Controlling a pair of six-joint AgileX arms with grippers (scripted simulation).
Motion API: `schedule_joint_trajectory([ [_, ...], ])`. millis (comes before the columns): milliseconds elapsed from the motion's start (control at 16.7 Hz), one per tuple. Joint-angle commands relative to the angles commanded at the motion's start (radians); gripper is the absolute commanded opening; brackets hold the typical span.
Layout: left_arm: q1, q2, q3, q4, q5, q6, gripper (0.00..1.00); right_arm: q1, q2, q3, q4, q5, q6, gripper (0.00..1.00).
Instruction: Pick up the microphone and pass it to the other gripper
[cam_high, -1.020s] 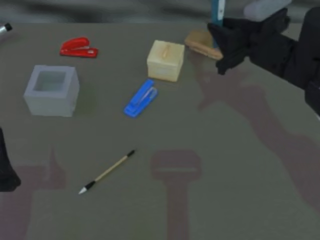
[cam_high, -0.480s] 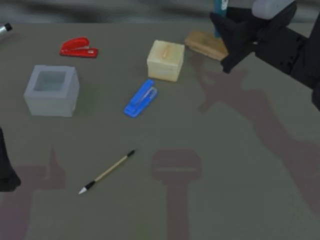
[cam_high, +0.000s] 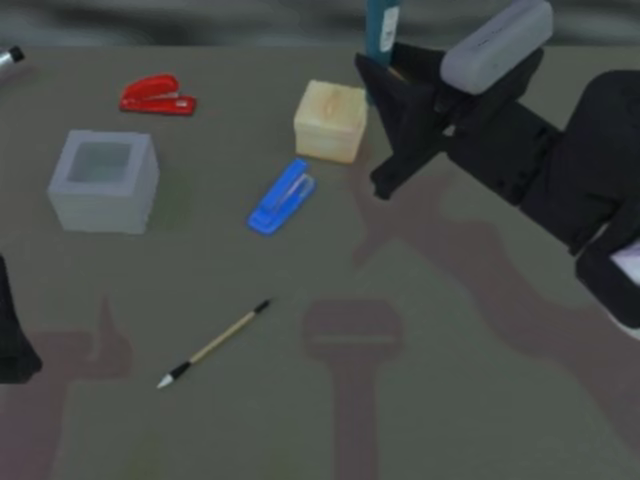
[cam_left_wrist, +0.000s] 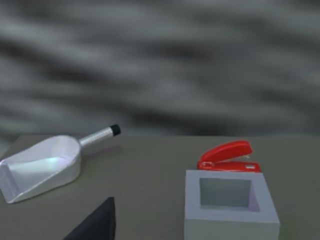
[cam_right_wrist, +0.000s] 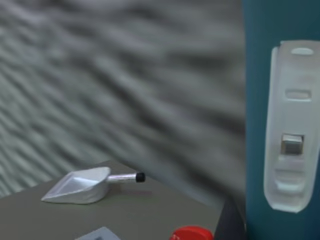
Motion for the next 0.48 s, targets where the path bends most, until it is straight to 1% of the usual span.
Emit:
schedule_joint_trajectory([
  [120,0.0,0.0,0.0,0.0,0.0,0.0,1.0,0.05,-0.021,-0.026,0.028,0.048,0.004,0.0],
  [180,0.0,0.0,0.0,0.0,0.0,0.0,1.0,0.062,-0.026,-0.032,0.035,0.06,0.005,0.0],
  [480,0.0,0.0,0.0,0.0,0.0,0.0,1.0,0.062,-0.024,-0.031,0.034,0.059,0.006,0.0],
])
